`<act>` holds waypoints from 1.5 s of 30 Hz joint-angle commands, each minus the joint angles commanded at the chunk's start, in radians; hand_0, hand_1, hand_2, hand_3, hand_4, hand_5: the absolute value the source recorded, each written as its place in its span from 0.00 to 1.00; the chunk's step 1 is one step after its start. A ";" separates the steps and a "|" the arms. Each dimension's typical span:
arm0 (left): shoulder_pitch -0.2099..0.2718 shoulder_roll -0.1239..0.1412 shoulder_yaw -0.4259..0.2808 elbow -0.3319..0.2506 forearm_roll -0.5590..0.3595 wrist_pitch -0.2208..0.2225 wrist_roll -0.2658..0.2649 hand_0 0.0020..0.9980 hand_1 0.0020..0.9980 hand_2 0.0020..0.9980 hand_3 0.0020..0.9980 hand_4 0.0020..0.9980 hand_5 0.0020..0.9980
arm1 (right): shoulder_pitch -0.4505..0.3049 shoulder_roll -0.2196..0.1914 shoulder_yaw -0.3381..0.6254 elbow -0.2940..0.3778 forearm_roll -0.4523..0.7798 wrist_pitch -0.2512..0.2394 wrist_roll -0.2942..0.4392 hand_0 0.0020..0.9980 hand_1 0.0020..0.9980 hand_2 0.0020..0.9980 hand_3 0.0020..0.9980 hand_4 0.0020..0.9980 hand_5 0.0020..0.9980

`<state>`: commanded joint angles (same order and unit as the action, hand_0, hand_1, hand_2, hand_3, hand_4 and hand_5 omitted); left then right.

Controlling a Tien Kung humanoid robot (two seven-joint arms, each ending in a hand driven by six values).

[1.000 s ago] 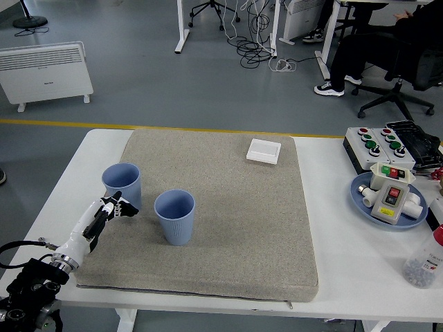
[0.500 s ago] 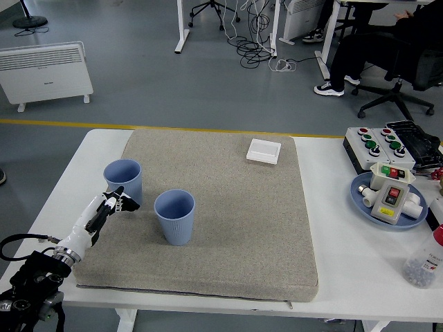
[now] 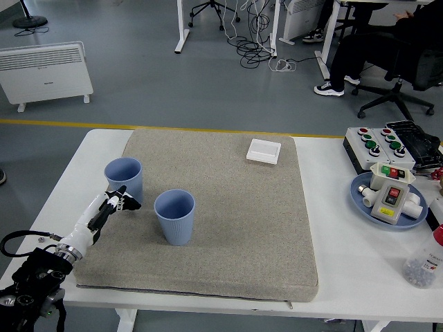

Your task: Push cup pick cup insert cup

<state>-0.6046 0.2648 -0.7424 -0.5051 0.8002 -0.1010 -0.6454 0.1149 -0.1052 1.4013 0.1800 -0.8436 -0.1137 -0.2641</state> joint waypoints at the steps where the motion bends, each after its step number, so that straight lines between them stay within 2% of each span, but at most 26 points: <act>1: -0.004 -0.002 0.003 0.005 0.000 0.000 0.000 0.64 0.58 0.52 0.44 0.54 1.00 | 0.000 0.000 0.000 0.000 -0.001 0.000 0.000 0.75 0.61 0.59 0.58 0.10 0.57; 17: -0.016 -0.011 0.007 0.013 0.009 -0.002 0.001 0.69 0.61 0.54 0.44 0.54 1.00 | -0.004 0.002 -0.001 0.000 -0.002 0.001 0.000 0.75 0.61 0.59 0.58 0.10 0.57; 18: -0.013 -0.010 0.005 0.008 0.010 -0.001 0.002 0.66 0.60 0.54 0.44 0.54 1.00 | -0.005 0.002 -0.001 0.000 -0.002 0.001 0.000 0.75 0.61 0.59 0.58 0.10 0.57; 23: 0.018 0.001 -0.029 -0.038 0.014 0.000 0.000 0.66 0.60 0.54 0.44 0.54 1.00 | -0.008 0.001 -0.001 0.000 -0.004 0.002 0.000 0.75 0.61 0.59 0.58 0.10 0.57; 24: 0.025 0.004 -0.036 -0.049 0.017 0.001 0.000 0.58 0.59 0.53 0.44 0.54 1.00 | -0.009 0.001 -0.001 0.000 -0.004 0.002 0.000 0.75 0.61 0.59 0.58 0.10 0.57; 30: 0.088 0.044 -0.097 -0.147 0.047 0.013 0.000 0.55 0.58 0.53 0.44 0.54 1.00 | -0.011 -0.001 0.001 0.000 -0.004 0.002 0.001 0.75 0.61 0.59 0.58 0.10 0.57; 37: 0.200 0.122 -0.225 -0.325 0.086 0.029 0.011 0.54 0.57 0.53 0.44 0.54 1.00 | -0.012 -0.002 0.005 0.000 -0.004 0.001 0.002 0.75 0.61 0.59 0.58 0.10 0.57; 40: 0.242 0.163 -0.291 -0.407 0.114 0.039 0.021 0.54 0.57 0.53 0.44 0.54 1.00 | -0.012 -0.003 0.005 0.000 -0.002 0.001 0.003 0.75 0.61 0.59 0.58 0.10 0.57; 41: 0.247 0.169 -0.302 -0.427 0.117 0.041 0.023 0.54 0.57 0.53 0.44 0.54 1.00 | -0.012 -0.003 0.005 0.000 -0.002 0.001 0.003 0.75 0.61 0.59 0.58 0.10 0.57; 42: 0.257 0.186 -0.324 -0.459 0.134 0.043 0.033 0.55 0.60 0.57 0.47 0.72 0.79 | -0.011 -0.004 0.006 0.000 -0.001 0.001 0.003 0.75 0.61 0.59 0.58 0.10 0.57; 45: 0.268 0.223 -0.370 -0.553 0.192 0.042 0.082 0.55 0.60 0.57 0.47 0.72 0.79 | -0.010 -0.005 0.005 0.000 0.002 0.001 0.004 0.75 0.61 0.59 0.58 0.10 0.57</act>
<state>-0.3367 0.4880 -1.1127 -1.0583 0.9920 -0.0592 -0.5631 0.1054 -0.1099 1.4061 0.1800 -0.8416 -0.1129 -0.2604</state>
